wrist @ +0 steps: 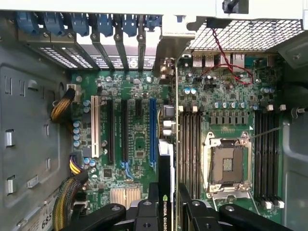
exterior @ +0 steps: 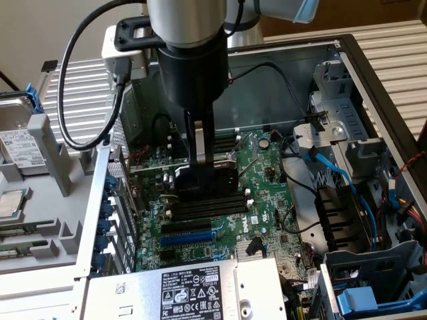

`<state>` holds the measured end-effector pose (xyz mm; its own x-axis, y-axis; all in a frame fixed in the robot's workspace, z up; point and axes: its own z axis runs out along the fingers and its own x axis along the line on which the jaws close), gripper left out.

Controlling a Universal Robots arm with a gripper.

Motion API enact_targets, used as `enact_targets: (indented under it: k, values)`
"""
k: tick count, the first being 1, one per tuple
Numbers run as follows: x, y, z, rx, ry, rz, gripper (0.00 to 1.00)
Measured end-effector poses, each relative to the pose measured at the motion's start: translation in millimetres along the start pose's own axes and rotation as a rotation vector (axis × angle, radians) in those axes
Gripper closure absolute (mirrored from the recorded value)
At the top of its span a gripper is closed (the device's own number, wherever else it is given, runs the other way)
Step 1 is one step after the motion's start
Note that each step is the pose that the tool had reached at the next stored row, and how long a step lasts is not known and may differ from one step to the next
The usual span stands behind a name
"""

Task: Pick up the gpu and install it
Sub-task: 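Insert the gpu into the slot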

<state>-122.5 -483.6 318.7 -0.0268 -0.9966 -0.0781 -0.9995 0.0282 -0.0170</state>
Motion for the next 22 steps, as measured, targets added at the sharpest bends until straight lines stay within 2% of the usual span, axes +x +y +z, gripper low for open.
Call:
enact_targets:
  k: [5, 13, 22]
  values:
    - [2.6, 1.8, 6.6, 0.0003, 0.0007, 0.0, 0.74]
    - [5.7, 4.6, 9.8, 0.0001, 0.0008, 0.0, 0.74]
    - [7.5, 5.6, 19.7, 0.0003, 0.0021, 0.0, 0.74]
